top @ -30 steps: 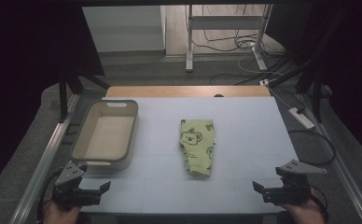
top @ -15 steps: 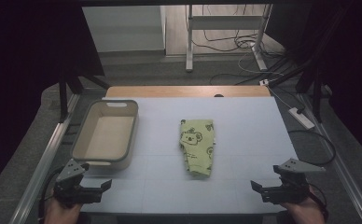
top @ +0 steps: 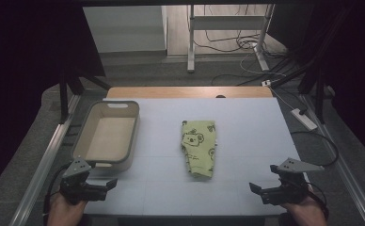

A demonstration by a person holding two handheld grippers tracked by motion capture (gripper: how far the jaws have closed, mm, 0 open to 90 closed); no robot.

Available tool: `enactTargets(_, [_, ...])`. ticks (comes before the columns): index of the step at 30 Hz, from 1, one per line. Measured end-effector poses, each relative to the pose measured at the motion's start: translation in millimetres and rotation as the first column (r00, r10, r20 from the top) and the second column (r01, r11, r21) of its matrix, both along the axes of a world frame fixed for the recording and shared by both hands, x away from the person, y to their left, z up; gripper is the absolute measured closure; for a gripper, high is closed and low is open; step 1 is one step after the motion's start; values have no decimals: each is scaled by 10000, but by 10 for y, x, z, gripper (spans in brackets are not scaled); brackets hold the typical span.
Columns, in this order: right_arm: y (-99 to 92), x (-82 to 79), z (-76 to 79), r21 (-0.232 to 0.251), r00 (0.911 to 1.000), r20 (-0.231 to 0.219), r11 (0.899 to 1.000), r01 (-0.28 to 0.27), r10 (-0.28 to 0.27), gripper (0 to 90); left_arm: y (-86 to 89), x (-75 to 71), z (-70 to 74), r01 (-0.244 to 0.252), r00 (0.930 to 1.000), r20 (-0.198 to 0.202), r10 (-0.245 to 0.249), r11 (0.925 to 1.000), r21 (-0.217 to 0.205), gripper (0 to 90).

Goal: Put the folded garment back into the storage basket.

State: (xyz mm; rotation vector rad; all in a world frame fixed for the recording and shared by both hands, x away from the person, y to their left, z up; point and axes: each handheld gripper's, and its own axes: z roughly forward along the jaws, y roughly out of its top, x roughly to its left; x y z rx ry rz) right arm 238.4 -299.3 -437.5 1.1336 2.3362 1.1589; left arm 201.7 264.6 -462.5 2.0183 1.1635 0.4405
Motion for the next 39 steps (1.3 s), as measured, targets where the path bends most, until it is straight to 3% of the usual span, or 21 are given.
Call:
enactTargets(8, [83, 26, -12, -19, 9990, 102, 9991, -434, 434, 0, -89, 112, 42, 97, 9999, -43, -97, 9999, 45, 0])
enactTargets(15, [106, 72, 7, 346, 9977, -276, 9975, -608, 618, 0, -218, 227, 73, 366, 9993, -102, -364, 9993, 124, 0])
enactTargets(28, [194, 152, 27, 615, 9955, -97, 9937, -937, 945, 0, -341, 396, 95, 656, 9978, 43, -656, 9978, -96, 0])
enactTargets(39, [298, 218, 0, 701, 9916, -201, 9895, -1264, 1281, 0, -474, 549, 90, 1264, 9920, 50, -1264, 9920, -5, 0])
